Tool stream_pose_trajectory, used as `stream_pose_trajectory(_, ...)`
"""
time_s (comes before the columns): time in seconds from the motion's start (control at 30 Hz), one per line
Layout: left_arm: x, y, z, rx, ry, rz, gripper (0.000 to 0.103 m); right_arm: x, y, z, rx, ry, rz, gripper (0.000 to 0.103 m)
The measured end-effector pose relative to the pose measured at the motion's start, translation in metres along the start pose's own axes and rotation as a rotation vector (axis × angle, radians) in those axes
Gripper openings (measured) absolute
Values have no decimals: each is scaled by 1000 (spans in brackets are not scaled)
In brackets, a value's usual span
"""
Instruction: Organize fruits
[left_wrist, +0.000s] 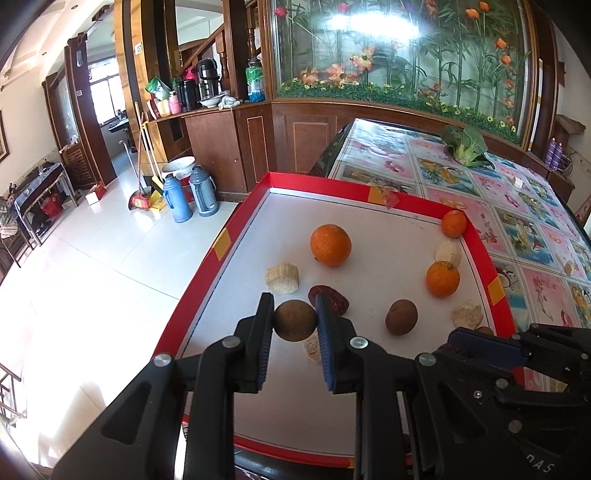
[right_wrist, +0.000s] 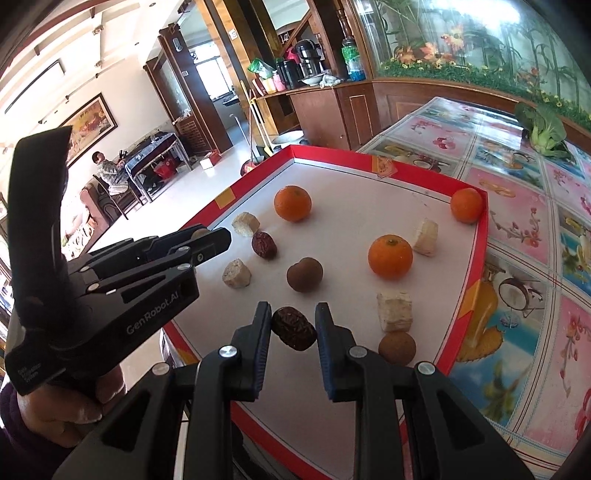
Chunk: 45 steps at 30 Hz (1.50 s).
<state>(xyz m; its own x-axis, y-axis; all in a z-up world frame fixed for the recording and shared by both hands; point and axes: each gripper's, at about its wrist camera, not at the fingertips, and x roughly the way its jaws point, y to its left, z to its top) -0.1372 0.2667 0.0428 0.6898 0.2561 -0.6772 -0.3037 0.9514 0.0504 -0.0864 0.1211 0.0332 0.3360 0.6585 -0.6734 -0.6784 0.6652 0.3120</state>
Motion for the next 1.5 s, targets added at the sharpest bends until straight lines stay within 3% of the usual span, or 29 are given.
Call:
stream_pose_trajectory(0.83,21,-8,-1,35,54,10,25,17,-14,-4,22,4,-68,23)
stream_pose_trajectory(0.87,21,-8,-1,34,59,14,28,18,-15,-4,22,8,-67,24)
stream_pose_trajectory(0.97,15,-8,1,24,57,35,64,11,-16,-3,25,0,-59,35)
stream_pose_trajectory(1.07,0,-11,5,45,11,57,68,-5,-17,-2,19,-35,-64,42)
stream_pose_trajectory(1.4,-82,-30,25,15,-140,76,103,-93,-37,-8,38,-214,-130,49)
stream_pose_trajectory(1.5,-113,-47,24,38,-205,91,103,-125,-45,-15,48,-287,-162,54)
